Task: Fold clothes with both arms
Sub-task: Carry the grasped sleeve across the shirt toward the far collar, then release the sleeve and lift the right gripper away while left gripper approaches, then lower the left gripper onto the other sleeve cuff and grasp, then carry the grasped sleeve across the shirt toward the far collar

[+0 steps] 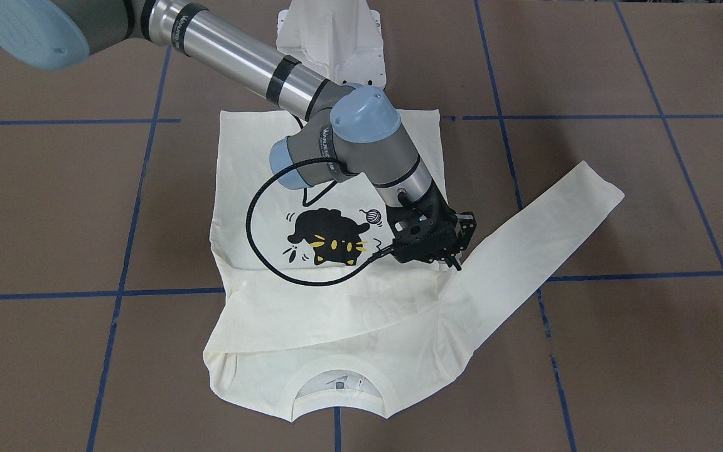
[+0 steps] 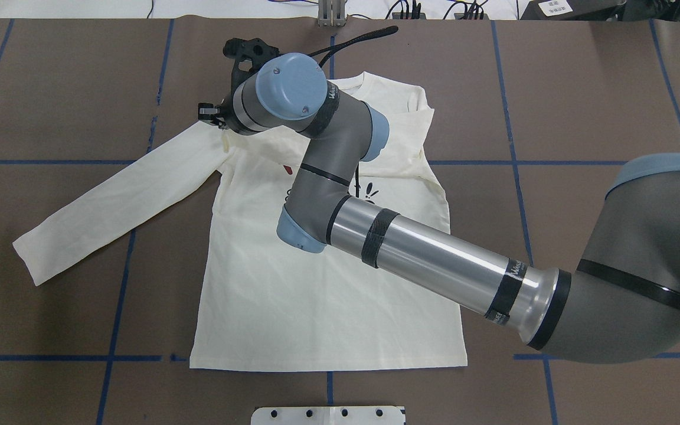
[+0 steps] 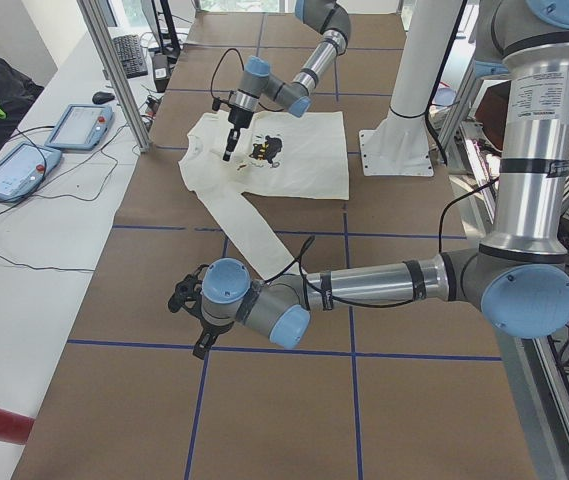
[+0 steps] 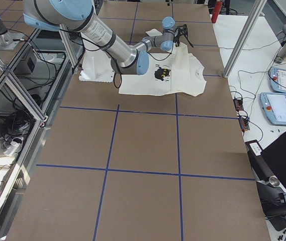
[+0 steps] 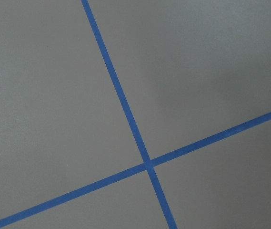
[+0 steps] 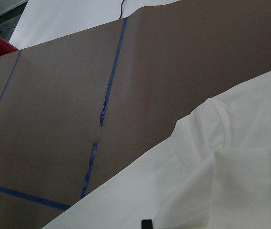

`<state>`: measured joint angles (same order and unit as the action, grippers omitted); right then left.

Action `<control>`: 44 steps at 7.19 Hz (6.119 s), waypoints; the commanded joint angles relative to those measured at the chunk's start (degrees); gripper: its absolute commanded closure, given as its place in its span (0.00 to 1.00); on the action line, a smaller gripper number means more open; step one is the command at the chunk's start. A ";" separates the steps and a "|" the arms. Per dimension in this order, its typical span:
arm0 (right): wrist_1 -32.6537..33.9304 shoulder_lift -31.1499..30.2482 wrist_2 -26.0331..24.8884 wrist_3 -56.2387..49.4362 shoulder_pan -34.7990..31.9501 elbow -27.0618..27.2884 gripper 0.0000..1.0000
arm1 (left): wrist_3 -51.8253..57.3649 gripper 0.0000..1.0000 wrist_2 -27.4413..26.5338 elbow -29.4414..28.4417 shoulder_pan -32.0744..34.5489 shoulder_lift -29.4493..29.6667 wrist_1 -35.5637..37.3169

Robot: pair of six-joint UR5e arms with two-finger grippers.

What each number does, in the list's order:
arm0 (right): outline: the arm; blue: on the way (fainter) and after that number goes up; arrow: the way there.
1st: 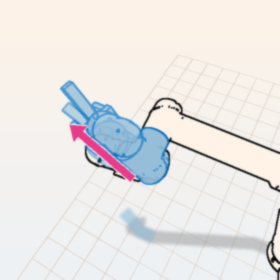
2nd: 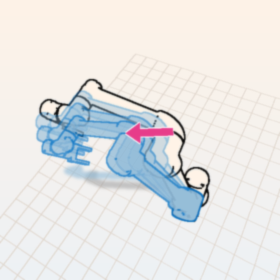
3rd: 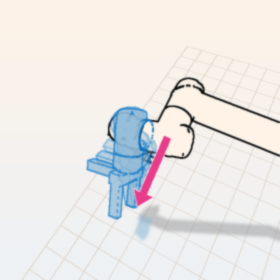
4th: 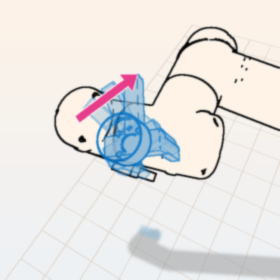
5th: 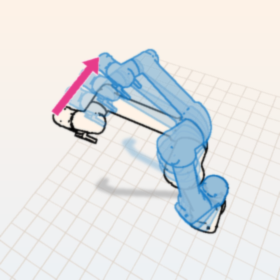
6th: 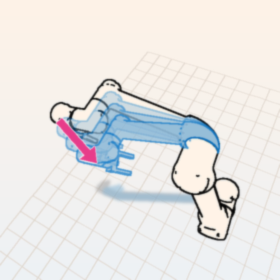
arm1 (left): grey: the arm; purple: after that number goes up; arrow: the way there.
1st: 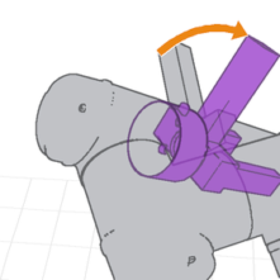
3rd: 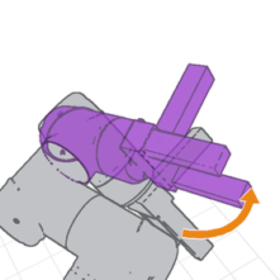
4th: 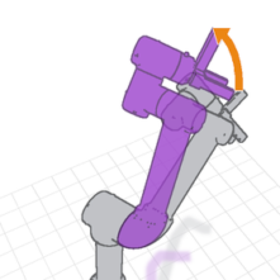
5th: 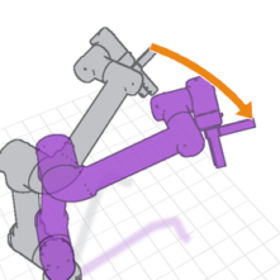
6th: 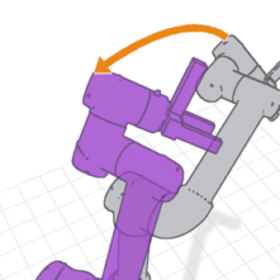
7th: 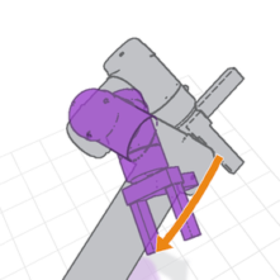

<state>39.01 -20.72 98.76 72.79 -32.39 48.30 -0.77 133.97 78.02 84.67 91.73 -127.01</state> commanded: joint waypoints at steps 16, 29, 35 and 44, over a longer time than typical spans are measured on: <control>48.44 -43.42 22.61 -29.62 -18.67 49.50 0.00 | -84.70 0.01 -35.41 25.50 -45.51 -14.48 -9.17; 48.26 -43.96 22.53 -29.55 -18.41 49.61 0.00 | -86.77 0.23 -37.99 23.67 -49.25 -16.50 -7.19; 48.35 -43.88 22.53 -29.55 -18.50 49.61 0.00 | -86.77 0.75 -37.81 24.29 -49.25 -16.50 -7.19; 47.83 -56.77 24.02 -28.67 -21.30 58.56 0.00 | -76.07 1.00 -36.42 32.29 -43.55 10.51 22.73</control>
<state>87.05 -73.85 122.87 44.04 -52.51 104.89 -79.95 96.87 110.48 38.89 94.92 -109.53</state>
